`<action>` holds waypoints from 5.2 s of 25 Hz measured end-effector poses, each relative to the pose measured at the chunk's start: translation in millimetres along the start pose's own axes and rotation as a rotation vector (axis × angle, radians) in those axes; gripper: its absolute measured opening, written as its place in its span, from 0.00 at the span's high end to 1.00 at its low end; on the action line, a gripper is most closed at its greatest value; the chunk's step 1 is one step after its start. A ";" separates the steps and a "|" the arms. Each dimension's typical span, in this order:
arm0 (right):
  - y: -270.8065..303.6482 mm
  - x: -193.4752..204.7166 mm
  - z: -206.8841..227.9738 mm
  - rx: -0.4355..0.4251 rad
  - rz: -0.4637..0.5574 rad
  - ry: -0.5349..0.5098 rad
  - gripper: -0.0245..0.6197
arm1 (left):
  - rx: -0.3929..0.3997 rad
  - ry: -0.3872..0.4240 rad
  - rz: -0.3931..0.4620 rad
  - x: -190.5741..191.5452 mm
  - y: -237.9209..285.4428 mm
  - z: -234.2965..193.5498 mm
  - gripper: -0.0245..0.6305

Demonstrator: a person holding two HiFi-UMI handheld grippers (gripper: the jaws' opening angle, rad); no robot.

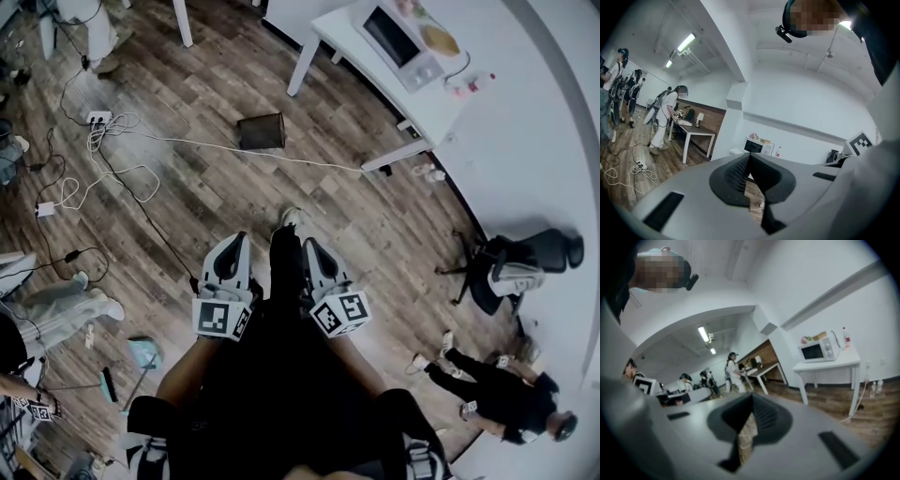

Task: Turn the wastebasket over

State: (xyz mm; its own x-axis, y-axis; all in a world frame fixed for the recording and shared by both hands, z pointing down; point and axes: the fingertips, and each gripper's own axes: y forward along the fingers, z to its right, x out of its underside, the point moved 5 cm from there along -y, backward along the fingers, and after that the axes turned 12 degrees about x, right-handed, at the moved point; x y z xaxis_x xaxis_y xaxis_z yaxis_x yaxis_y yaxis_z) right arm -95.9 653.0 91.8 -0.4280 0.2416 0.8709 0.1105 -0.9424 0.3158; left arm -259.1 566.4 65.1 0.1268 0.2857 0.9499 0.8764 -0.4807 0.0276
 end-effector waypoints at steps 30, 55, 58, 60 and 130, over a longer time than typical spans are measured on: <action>281.6 -130.1 152.1 -0.241 -0.129 -0.033 0.91 | -0.262 0.024 -0.008 -35.8 272.2 -79.3 0.91; 465.3 -113.1 171.9 -0.172 -0.258 -0.036 0.91 | -0.246 -0.046 -0.055 -41.1 388.7 -221.7 0.91; 492.5 -92.4 185.1 -0.142 -0.289 -0.045 0.91 | -0.247 -0.051 -0.059 -38.9 400.1 -241.5 0.91; 508.3 -76.5 192.2 -0.124 -0.309 -0.043 0.91 | -0.249 -0.052 -0.063 -36.3 404.7 -252.8 0.91; 797.7 482.7 457.7 0.012 -0.972 -0.280 0.77 | -0.364 -0.317 -0.193 257.6 431.6 -451.2 0.91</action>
State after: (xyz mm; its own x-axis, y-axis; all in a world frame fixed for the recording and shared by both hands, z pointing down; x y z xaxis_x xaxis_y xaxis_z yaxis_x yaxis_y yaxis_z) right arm 196.2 123.8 936.5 -0.1122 0.9501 0.2910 -0.1640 -0.3065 0.9376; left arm -57.8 58.4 462.2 0.1628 0.6075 0.7774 0.6868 -0.6355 0.3528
